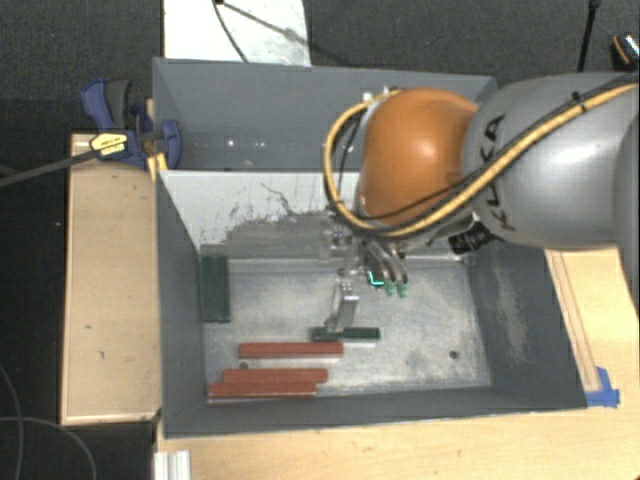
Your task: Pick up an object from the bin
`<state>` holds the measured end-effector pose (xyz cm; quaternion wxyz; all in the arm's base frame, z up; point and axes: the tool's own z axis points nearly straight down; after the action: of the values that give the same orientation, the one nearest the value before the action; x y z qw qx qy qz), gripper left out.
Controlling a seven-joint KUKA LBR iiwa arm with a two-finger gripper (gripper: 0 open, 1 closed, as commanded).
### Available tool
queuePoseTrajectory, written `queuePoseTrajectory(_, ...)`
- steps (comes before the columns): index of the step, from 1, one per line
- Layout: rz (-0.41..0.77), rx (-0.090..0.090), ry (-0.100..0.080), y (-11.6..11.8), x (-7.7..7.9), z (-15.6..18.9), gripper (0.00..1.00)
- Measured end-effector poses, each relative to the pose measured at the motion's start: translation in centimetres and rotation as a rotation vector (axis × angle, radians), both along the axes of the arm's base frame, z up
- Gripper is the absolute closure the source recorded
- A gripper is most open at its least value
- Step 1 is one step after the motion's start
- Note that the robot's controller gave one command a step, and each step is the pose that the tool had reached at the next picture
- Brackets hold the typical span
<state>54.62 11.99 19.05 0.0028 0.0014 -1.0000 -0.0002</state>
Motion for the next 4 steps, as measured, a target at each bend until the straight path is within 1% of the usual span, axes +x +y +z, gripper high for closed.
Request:
queuePoseTrajectory(1, 0.197, 0.000, 0.000, -2.5, -2.4, -12.4, 0.00)
queuePoseTrajectory(2, 0.244, 0.001, -0.012, -2.7, -1.9, -8.9, 0.00)
queuePoseTrajectory(3, 0.195, 0.001, -0.005, -3.9, -2.2, -9.0, 0.00)
queuePoseTrajectory(4, 0.137, 0.001, -0.004, -4.1, -3.3, -12.2, 0.00)
